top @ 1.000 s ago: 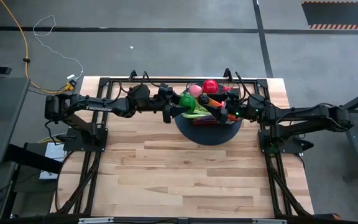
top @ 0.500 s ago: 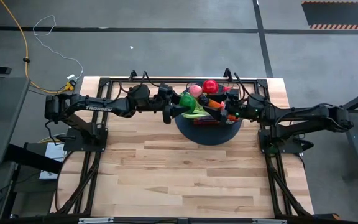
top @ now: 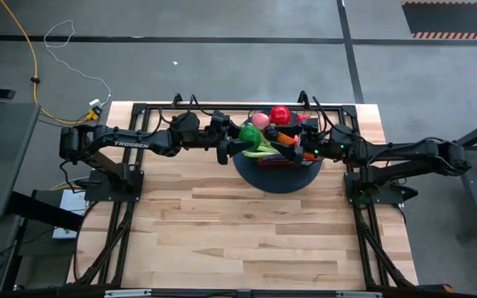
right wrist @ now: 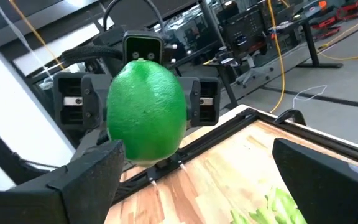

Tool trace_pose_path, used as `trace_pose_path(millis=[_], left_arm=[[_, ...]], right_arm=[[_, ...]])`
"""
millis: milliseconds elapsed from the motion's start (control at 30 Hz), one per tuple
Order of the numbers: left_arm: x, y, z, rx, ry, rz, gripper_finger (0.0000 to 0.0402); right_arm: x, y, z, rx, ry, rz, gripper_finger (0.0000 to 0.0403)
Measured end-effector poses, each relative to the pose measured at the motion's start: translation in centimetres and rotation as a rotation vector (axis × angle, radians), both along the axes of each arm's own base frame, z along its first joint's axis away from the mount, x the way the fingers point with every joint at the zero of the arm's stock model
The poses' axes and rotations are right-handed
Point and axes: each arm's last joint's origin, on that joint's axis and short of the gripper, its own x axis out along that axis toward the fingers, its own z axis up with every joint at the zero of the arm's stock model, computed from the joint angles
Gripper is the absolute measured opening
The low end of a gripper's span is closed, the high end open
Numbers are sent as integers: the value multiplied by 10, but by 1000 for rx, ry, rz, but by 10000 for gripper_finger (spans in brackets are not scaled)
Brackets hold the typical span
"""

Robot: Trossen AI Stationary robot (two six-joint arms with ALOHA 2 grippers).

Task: Build produce basket
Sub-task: Put the lime into the black wire basket

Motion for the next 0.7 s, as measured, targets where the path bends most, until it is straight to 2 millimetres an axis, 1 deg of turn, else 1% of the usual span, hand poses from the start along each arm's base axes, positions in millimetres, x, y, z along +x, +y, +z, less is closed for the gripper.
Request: trace_pose_path(millis=[267,433,700], left_arm=[[0,0,0,21,3,1,274],[0,0,0,46,8,0,274],[0,0,0,52,9,0,274]], right_arm=[[0,3,0,18,-5,87,399],[1,4,0,-44,8,139,399],[1,4,0,-36,8,145,399]])
